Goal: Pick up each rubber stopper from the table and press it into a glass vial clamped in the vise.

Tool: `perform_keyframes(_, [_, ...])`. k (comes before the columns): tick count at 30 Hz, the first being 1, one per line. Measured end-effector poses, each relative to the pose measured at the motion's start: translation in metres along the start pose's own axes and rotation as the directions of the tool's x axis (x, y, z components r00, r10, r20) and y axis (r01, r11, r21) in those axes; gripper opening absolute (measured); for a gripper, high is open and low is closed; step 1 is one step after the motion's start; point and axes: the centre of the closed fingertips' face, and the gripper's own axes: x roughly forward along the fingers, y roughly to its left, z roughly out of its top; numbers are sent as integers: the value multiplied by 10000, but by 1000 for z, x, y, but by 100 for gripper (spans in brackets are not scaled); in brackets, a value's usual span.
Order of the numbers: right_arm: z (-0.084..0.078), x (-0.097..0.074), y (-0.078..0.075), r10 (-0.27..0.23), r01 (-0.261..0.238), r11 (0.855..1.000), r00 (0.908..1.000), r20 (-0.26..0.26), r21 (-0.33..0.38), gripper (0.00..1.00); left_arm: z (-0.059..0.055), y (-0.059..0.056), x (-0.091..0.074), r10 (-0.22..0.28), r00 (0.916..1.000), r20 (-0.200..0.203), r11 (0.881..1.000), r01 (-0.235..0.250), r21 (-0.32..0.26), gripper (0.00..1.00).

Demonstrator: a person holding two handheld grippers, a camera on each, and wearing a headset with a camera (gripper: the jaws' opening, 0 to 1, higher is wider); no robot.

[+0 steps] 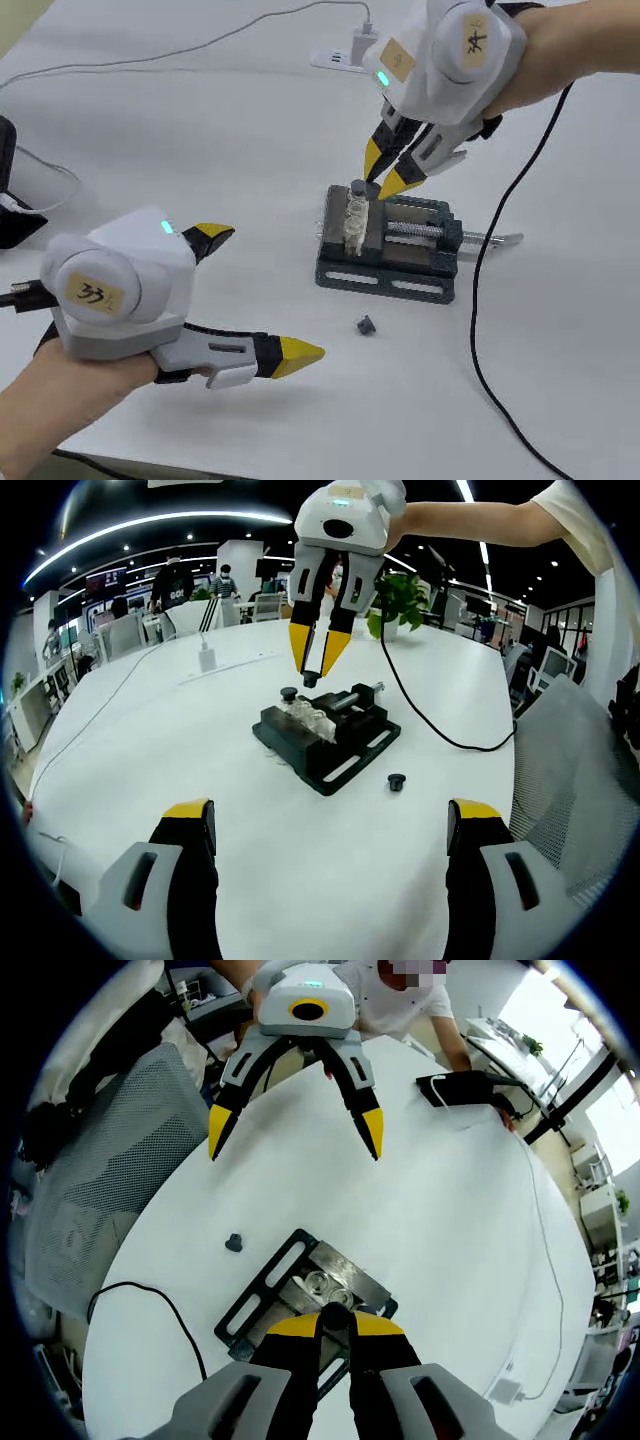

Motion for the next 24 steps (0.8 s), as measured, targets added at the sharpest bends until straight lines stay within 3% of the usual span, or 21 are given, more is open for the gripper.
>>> perform_keyframes(11, [0,12,-3,388,-386,9991,9992,-131,164,5,-5,3,-2,101,9999,-48,9999,-101,-134,95])
perform_keyframes(24, [-2,18,-2,438,-431,9986,9988,-231,321,5,-9,1,-3,100,9999,-42,9995,-101,-288,94])
